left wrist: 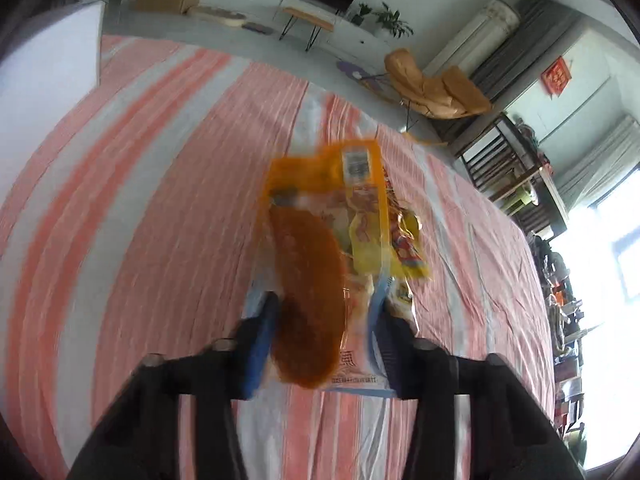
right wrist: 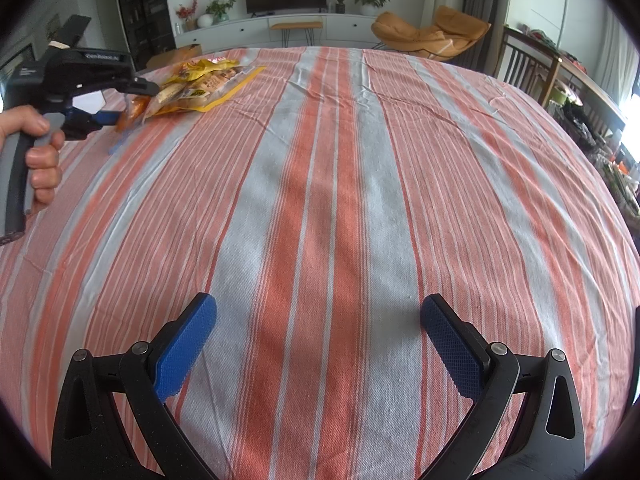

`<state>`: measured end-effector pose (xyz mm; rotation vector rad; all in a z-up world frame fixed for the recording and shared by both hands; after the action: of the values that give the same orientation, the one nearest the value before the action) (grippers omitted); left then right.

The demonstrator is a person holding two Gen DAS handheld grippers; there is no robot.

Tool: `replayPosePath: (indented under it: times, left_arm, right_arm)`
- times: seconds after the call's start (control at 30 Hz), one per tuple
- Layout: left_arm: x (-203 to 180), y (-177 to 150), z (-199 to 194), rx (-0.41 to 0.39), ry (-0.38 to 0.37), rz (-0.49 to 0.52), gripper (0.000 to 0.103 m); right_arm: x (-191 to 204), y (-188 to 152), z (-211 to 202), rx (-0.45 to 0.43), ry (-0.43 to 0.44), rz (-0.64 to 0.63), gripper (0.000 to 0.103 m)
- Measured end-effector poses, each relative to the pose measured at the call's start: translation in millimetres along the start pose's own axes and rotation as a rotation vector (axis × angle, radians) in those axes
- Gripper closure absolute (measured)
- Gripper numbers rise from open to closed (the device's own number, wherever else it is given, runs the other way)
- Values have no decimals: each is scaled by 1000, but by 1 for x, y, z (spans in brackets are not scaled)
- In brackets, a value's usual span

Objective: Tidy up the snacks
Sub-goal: 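Grasp the orange sausage bag with the left tool and set it down nearer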

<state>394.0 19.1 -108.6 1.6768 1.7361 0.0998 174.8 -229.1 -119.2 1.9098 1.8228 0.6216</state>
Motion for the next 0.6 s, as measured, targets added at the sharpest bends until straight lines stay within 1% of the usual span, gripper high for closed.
replayPosePath:
  times: [0.03,0.07,0.13,0.2,0.27,0.33,0.37,0.4,0.43,0.47,0.5,0.53,0.6]
  left_arm:
    - [0,-6,-11,-7,-13,38,78]
    - [0,-14,-24,-7,12,102,80]
    - [3,-29,-51,-10,119,207,83]
    - [8,-51,-78,10,194,297,87]
    - [8,-71,-94,28,224,371,87]
    - [-3,-98,-99,84,215,519,85]
    - [-8,-109,-98,120,193,579,75]
    - [-14,-122,-97,154,156,638,53]
    - [-17,-127,-97,159,133,661,39]
    - [-19,-129,-99,147,120,675,20]
    - [-21,-126,-102,111,115,687,15]
    - [-23,-120,-102,92,112,684,14]
    - [-18,-103,-96,88,94,639,10]
  right_arm:
    - [0,0,0,-1,0,0,0]
    - [0,0,0,-1,-1,0,0]
    - [1,0,0,-1,0,0,0]
    - [1,0,0,-1,0,0,0]
    - [1,0,1,0,0,0,0]
    - [1,0,0,-1,-1,0,0]
    - [1,0,0,-1,-1,0,0]
    - [1,0,1,-1,0,0,0]
    - [2,0,1,0,0,0,0]
    - [2,0,1,-1,-1,-1,0]
    - [2,0,1,-1,0,0,0]
    - [2,0,1,-1,0,0,0]
    - [2,0,1,0,0,0,0]
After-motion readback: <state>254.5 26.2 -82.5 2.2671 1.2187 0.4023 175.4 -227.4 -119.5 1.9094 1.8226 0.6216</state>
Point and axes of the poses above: each gripper's, at about its wrist camera, not at the fingertips, and z roughly the way its jaws point, x to its left, y to its top, the point moved 4 cm from there along z, roughly the way its jaws point, and after that the axes turned 6 degrees about z, right-handed, at the moved point
